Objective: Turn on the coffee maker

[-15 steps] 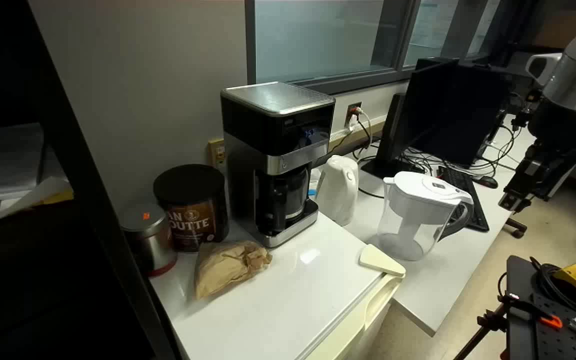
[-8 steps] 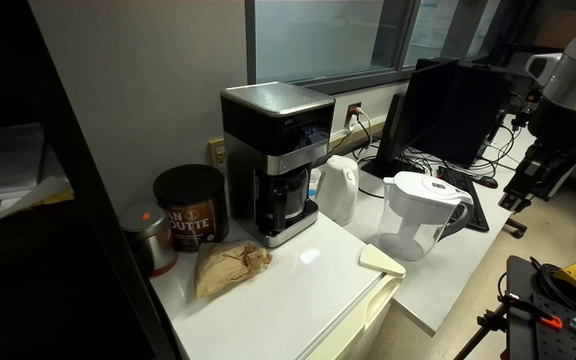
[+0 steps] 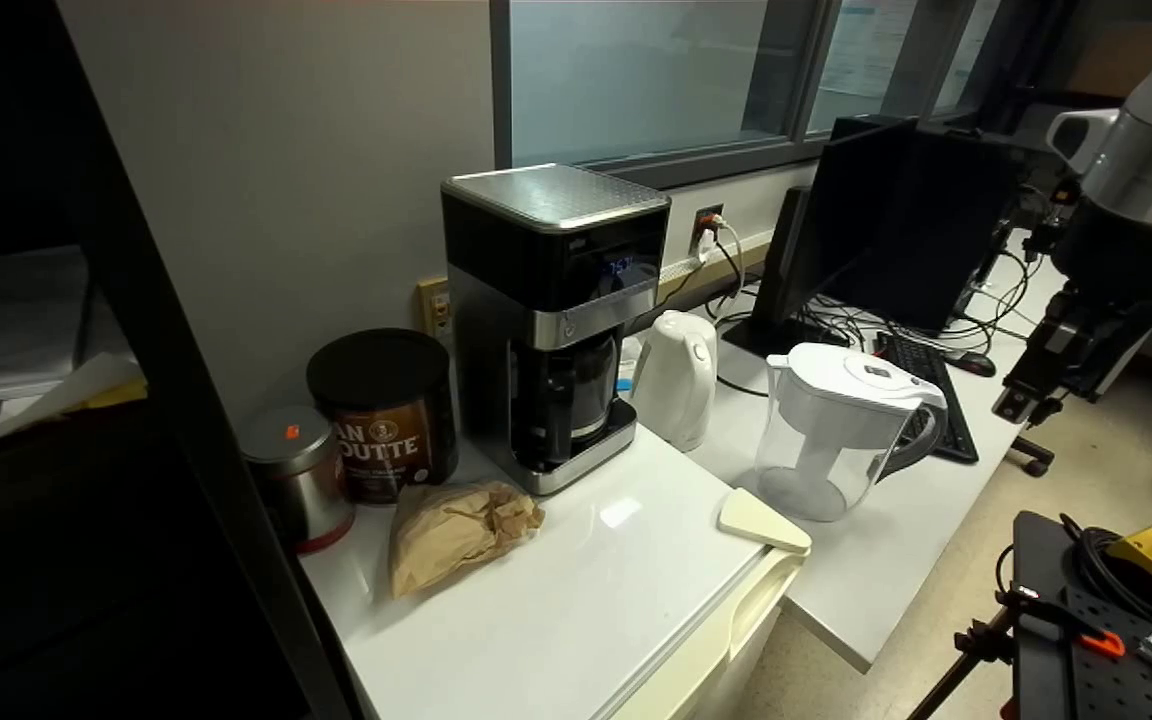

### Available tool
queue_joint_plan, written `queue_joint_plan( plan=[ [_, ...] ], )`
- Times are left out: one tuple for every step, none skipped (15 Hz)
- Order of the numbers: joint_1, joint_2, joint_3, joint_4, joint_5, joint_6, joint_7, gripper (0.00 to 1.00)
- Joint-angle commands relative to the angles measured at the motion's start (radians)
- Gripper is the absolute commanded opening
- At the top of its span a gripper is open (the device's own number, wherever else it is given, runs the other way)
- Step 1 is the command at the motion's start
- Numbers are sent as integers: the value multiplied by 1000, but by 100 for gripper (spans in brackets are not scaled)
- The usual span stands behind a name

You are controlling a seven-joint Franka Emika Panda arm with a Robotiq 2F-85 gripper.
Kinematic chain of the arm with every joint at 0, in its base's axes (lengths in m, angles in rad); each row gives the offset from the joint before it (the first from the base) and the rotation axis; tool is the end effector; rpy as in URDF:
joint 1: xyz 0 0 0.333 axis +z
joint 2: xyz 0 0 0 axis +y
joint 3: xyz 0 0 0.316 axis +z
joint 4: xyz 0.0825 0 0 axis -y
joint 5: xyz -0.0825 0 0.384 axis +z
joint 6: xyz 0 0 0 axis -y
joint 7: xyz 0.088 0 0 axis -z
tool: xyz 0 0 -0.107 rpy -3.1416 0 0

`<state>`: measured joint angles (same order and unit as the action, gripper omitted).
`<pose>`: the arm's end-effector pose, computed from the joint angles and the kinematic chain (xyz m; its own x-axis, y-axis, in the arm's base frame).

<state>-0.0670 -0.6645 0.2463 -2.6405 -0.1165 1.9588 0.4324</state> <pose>0.3395 0.0530 0.4438 0.9662 -0.2483 0.0697 -0.2579 -0.9338 0.2479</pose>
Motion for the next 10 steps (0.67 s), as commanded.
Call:
queue_joint_plan(
  plan=[
    [16,78,2,24,-41,71,-1,100],
    [22,99,2,25,-56,107,-15,100],
    [24,120,4,28,-74,136,-24,100],
    [31,142,3,30,-99,175,-46,100],
    [35,163,3,31,-126,209,-63,100],
    [40,184,3,35,-151,239,-80,100],
    [43,205,4,38,-181,271,-97,100],
    [43,222,8,41,-214,302,-102,97],
    [44,238,11,43,-245,337,-108,74],
    [40,251,19,46,-284,370,-100,73]
  ],
)
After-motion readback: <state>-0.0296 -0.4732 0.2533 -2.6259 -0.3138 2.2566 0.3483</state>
